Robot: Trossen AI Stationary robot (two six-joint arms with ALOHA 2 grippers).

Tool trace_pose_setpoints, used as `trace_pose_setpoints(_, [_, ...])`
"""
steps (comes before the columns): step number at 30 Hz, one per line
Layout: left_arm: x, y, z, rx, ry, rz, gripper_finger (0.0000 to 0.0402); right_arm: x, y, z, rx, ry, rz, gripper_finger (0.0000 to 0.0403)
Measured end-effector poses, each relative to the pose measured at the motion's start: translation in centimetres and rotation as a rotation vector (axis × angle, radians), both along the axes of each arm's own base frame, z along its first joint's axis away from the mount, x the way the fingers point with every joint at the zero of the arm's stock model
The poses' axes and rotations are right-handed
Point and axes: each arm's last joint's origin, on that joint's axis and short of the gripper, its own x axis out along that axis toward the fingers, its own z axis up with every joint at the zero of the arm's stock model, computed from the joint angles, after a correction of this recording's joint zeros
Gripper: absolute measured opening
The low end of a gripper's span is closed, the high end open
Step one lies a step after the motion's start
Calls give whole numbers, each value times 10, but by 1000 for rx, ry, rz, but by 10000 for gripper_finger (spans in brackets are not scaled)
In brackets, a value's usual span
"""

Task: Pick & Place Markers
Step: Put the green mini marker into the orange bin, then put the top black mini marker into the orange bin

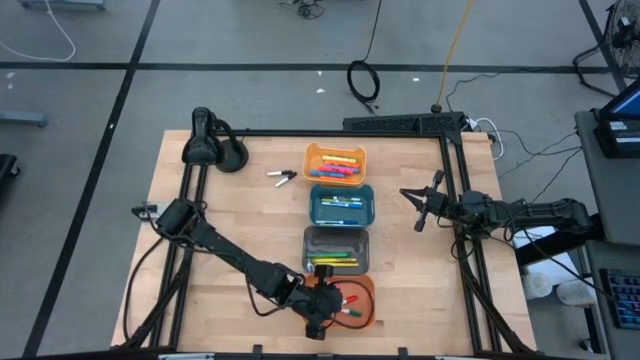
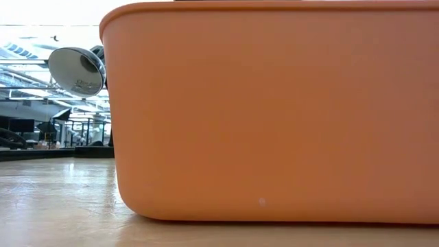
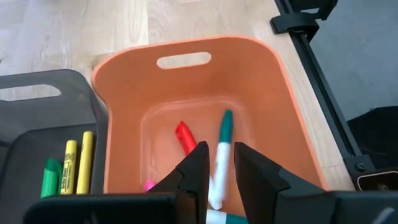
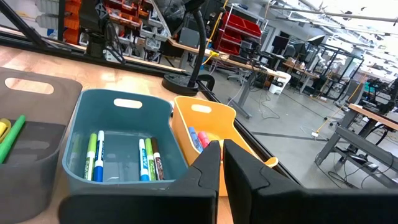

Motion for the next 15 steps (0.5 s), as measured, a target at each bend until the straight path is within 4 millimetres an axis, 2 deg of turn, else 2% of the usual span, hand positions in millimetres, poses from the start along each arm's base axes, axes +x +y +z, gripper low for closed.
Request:
trace_pose_setpoints(4, [-1, 0, -1, 8, 9, -1, 76, 0, 0, 0, 0, -1, 0, 11])
trace_pose_setpoints(7, [-9, 9, 4, 95, 74, -4, 80, 0, 0, 0, 0, 0, 0, 11])
trace_pose_setpoints(8, [-14, 14, 12, 123, 86, 5, 85, 0, 0, 0, 0, 0, 0, 11])
trace_pose_setpoints(12, [-38, 35, 64, 200, 41, 116, 115, 0, 0, 0, 0, -1, 0, 11])
trace_pose_setpoints(15, [-61, 52, 91, 292, 43, 216, 146, 0, 0, 0, 0, 1, 0, 11])
